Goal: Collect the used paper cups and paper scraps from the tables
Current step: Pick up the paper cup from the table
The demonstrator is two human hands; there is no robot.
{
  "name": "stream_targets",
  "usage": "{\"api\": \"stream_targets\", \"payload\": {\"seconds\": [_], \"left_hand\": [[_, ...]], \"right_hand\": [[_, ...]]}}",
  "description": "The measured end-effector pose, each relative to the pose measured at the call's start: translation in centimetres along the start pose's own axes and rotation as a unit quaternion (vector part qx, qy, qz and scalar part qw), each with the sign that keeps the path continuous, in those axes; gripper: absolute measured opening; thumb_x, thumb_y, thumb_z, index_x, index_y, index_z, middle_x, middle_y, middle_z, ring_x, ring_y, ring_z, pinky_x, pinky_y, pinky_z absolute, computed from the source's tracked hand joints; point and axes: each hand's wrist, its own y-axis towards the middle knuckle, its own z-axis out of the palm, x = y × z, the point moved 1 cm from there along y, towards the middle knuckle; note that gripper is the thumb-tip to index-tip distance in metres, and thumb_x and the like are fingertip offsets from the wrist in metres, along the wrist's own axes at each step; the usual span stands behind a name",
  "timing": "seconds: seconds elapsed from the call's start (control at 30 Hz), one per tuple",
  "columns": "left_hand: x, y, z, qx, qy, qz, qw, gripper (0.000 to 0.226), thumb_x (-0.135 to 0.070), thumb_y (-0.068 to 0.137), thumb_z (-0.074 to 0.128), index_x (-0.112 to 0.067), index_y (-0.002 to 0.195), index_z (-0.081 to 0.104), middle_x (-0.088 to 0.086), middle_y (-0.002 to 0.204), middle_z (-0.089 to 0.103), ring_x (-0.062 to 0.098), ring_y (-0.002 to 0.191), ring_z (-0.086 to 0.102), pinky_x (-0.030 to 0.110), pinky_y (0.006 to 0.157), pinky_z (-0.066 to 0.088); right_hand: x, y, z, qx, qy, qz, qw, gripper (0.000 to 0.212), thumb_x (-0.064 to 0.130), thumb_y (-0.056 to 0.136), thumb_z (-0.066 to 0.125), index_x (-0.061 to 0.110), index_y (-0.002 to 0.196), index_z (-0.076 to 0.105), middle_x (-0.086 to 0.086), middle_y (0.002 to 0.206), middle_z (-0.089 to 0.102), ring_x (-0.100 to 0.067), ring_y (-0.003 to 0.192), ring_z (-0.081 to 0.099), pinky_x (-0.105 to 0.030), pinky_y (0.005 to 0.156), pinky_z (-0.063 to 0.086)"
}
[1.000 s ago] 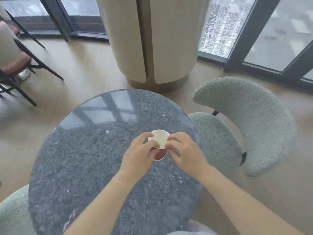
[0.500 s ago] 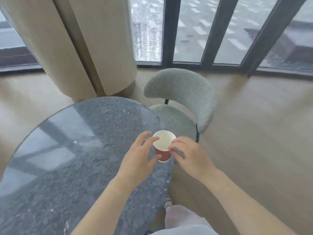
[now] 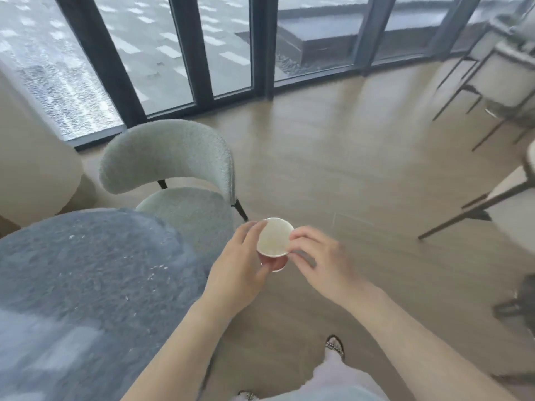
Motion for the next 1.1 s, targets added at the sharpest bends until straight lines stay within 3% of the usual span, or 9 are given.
{"api": "stream_targets", "payload": {"seconds": [0.2, 0.37, 0.47, 0.63, 0.83, 0.97, 1.1], "left_hand": [[-5.6, 2.7, 4.8, 0.047, -0.001, 0.071, 0.996, 0.061, -0.047, 0.079, 0.058, -0.029, 0.133, 0.036, -0.011, 0.134, 0.041, 0.009, 0.113, 0.049, 0.032, 0.076, 0.051], [-12.4, 4.6, 9.6, 0.096, -0.018, 0.131, 0.987, 0.062, -0.058, 0.072, 0.045, -0.036, 0.128, 0.034, -0.020, 0.124, 0.043, -0.010, 0.095, 0.041, 0.022, 0.069, 0.041], [-17.2, 5.2, 13.3, 0.118, -0.023, 0.163, 0.979, 0.061, -0.053, 0.073, 0.048, -0.032, 0.130, 0.036, -0.015, 0.128, 0.044, -0.004, 0.101, 0.042, 0.025, 0.075, 0.039], [-25.0, 5.7, 19.8, 0.147, -0.018, 0.217, 0.965, 0.054, -0.027, 0.087, 0.058, -0.029, 0.135, 0.034, -0.012, 0.136, 0.041, 0.002, 0.105, 0.047, 0.023, 0.073, 0.041], [-34.5, 5.3, 27.1, 0.185, -0.022, 0.274, 0.943, 0.055, -0.032, 0.085, 0.055, -0.031, 0.135, 0.033, -0.013, 0.136, 0.040, 0.007, 0.103, 0.052, 0.024, 0.069, 0.039], [-39.5, 3.8, 31.6, 0.211, -0.019, 0.316, 0.925, 0.048, -0.027, 0.086, 0.056, -0.030, 0.131, 0.040, -0.011, 0.138, 0.039, 0.012, 0.100, 0.054, 0.023, 0.066, 0.037], [-43.5, 2.6, 34.9, 0.244, -0.027, 0.343, 0.907, 0.026, -0.031, 0.085, 0.060, -0.028, 0.110, 0.055, -0.006, 0.137, 0.041, 0.013, 0.096, 0.058, 0.025, 0.068, 0.042]], "right_hand": [[-2.8, -4.4, -5.9, -0.058, -0.041, 0.079, 0.994, 0.006, 0.009, 0.079, 0.070, 0.012, 0.083, 0.068, 0.001, 0.097, 0.065, -0.009, 0.081, 0.056, -0.018, 0.068, 0.043], [-5.9, -8.8, -12.3, -0.109, -0.076, 0.132, 0.982, 0.008, 0.010, 0.077, 0.072, 0.013, 0.083, 0.068, 0.003, 0.098, 0.064, -0.008, 0.082, 0.058, -0.016, 0.069, 0.042], [-8.0, -12.1, -16.7, -0.138, -0.093, 0.159, 0.973, 0.010, 0.012, 0.078, 0.071, 0.015, 0.086, 0.067, 0.005, 0.099, 0.064, -0.009, 0.083, 0.059, -0.018, 0.070, 0.045], [-11.2, -18.4, -24.2, -0.187, -0.120, 0.184, 0.957, 0.019, 0.011, 0.079, 0.070, 0.017, 0.097, 0.066, 0.005, 0.104, 0.062, -0.005, 0.094, 0.056, -0.020, 0.079, 0.045], [-14.5, -25.9, -32.2, -0.227, -0.167, 0.229, 0.932, 0.015, 0.015, 0.081, 0.069, 0.018, 0.095, 0.068, 0.006, 0.106, 0.061, -0.009, 0.094, 0.059, -0.029, 0.078, 0.051], [-16.0, -30.7, -36.3, -0.259, -0.189, 0.262, 0.910, 0.008, 0.017, 0.081, 0.069, 0.018, 0.088, 0.068, 0.007, 0.104, 0.061, -0.005, 0.091, 0.057, -0.024, 0.076, 0.049], [-17.1, -34.9, -38.7, -0.282, -0.198, 0.298, 0.890, 0.007, 0.016, 0.080, 0.070, 0.019, 0.085, 0.067, 0.008, 0.101, 0.061, 0.002, 0.085, 0.051, -0.010, 0.074, 0.039]]}}
